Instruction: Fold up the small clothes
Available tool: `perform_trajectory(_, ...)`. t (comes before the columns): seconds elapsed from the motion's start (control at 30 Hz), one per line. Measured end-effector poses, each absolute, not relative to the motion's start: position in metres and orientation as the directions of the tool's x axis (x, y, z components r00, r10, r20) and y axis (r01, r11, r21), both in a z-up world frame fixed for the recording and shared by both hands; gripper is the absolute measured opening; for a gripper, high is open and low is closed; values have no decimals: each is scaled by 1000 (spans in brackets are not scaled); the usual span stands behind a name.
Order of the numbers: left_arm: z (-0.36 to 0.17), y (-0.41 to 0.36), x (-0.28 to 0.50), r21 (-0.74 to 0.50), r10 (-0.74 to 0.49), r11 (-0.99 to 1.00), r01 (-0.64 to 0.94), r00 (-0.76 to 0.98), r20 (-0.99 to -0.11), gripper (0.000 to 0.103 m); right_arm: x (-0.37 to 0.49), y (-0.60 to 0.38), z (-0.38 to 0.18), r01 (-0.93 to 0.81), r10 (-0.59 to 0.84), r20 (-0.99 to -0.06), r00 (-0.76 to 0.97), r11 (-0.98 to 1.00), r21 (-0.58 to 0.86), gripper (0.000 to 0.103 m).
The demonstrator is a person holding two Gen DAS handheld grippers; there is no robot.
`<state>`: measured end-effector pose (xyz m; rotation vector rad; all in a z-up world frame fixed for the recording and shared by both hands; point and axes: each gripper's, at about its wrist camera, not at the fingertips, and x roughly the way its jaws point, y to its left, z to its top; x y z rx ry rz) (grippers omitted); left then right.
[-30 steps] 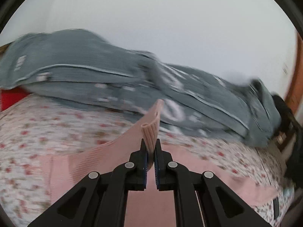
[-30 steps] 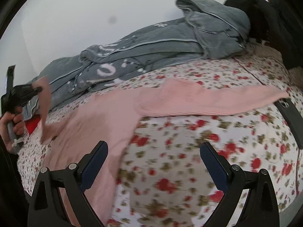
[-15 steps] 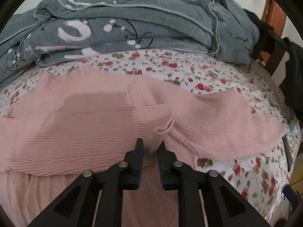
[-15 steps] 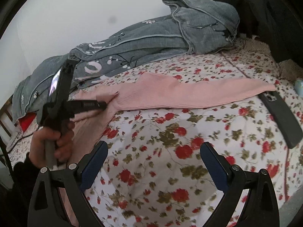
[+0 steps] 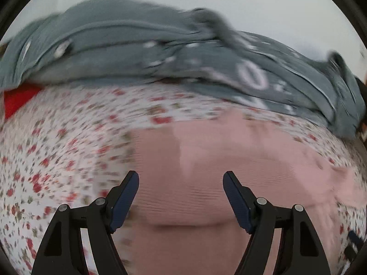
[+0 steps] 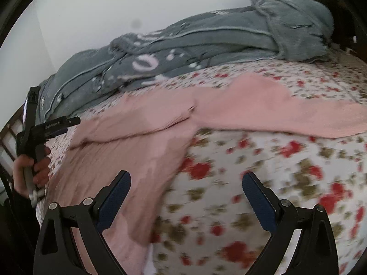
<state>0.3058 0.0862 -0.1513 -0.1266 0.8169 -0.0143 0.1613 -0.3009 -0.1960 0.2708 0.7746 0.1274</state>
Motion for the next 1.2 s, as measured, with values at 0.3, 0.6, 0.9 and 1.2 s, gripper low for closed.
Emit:
perform_trajectory(0.3,-196,120,337,-292,-232,956,14,644,-729,19,152,-276,-204,-33,148,-670,728,983,182,97)
perform_trajectory(0.6,-195,117,327,-228,-203,972,56,688,-697,23,129,-276,-195,4,113,-717,688,987,160,84)
perform_trajectory(0.9,-195,119,288,-212,-207,974,77,681,-703,61,80,-250,-200,-95,241,-759,605,968,231,64)
perform_trajectory(1.2,-185,130,219,-201,-180,978,52,692,-699,63,48,-221,-218,-165,235,-806,543,971,172,57)
